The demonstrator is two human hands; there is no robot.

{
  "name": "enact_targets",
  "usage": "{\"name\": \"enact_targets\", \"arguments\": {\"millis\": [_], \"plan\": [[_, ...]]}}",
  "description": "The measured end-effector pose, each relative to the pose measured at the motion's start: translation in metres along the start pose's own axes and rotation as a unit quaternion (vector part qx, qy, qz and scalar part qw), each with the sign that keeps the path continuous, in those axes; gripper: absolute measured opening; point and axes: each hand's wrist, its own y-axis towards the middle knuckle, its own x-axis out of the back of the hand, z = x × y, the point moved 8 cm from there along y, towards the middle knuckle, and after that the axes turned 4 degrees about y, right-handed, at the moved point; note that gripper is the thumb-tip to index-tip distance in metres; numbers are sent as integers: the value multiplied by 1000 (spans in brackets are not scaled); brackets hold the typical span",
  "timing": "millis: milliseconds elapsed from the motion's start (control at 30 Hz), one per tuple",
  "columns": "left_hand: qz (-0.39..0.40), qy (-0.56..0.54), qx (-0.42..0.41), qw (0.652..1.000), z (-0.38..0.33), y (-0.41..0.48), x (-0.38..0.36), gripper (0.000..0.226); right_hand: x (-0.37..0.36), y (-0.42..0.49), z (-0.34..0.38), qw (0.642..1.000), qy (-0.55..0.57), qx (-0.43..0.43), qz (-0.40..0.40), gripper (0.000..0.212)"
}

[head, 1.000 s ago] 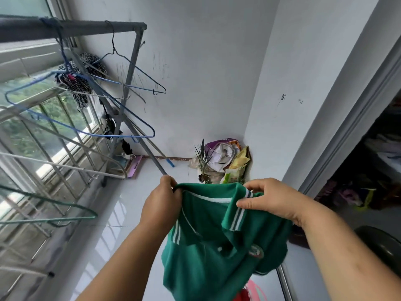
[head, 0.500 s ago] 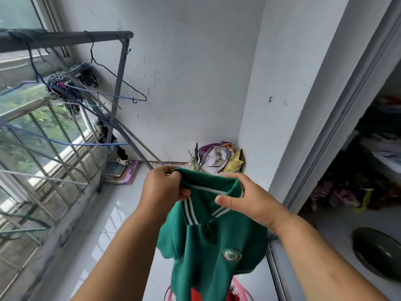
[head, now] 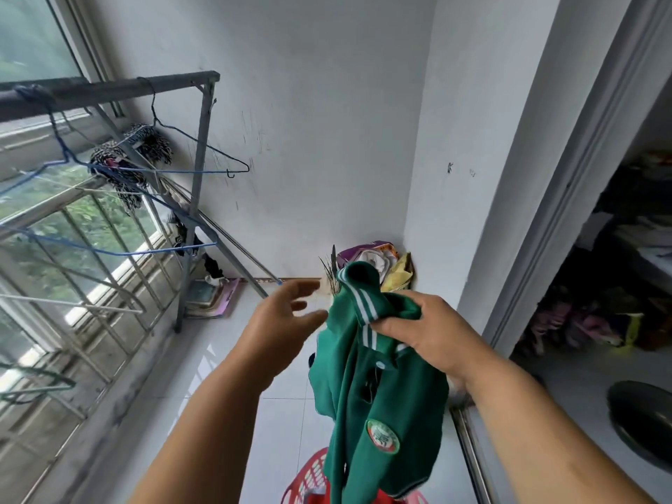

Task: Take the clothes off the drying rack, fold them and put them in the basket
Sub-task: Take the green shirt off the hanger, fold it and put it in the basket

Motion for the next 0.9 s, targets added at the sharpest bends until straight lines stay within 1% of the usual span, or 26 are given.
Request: {"name": "enact_targets", "arguments": {"millis": [67,133,167,267,333,433,533,567,633,700,733,833,900], "plan": [[60,28,13,998,8,-4,-15,47,2,-2,0,1000,13,-3,14,24],[82,33,-13,996,5,-6,-25,48,2,-6,3,999,23,-4,29,25],[83,28,-28,996,3,-7,-29,45,3,-8,3,999,23,-5,34,26],[79,-3,-39,996,-1,-7,-34,15,7,-13,2,999,22,-10,36,27],[74,-36,-43,996,0,-6,-37,3,11,-15,0,999,29,-12,23,25],[68,-103,-24,992,2,-6,-36,11,25,-17,-4,999,39,-15,-28,23],[55,-111,-17,992,3,-4,-28,20,45,-21,-12,995,46,-28,-85,22],[49,-112,-15,992,4,-3,-24,22,52,-22,-15,993,42,-34,-104,26],[35,-107,-9,994,7,-1,-15,24,65,-23,-21,989,46,-47,-134,44],[26,-102,-10,994,10,1,-8,18,71,-25,-25,986,64,-55,-145,57],[23,-101,-10,995,11,1,-5,15,73,-25,-26,985,73,-59,-145,58],[12,-82,-22,996,14,3,4,15,76,-26,-25,983,93,-53,-148,50],[8,-53,-33,998,15,3,8,15,76,-24,-22,986,63,-39,-150,49]]}}
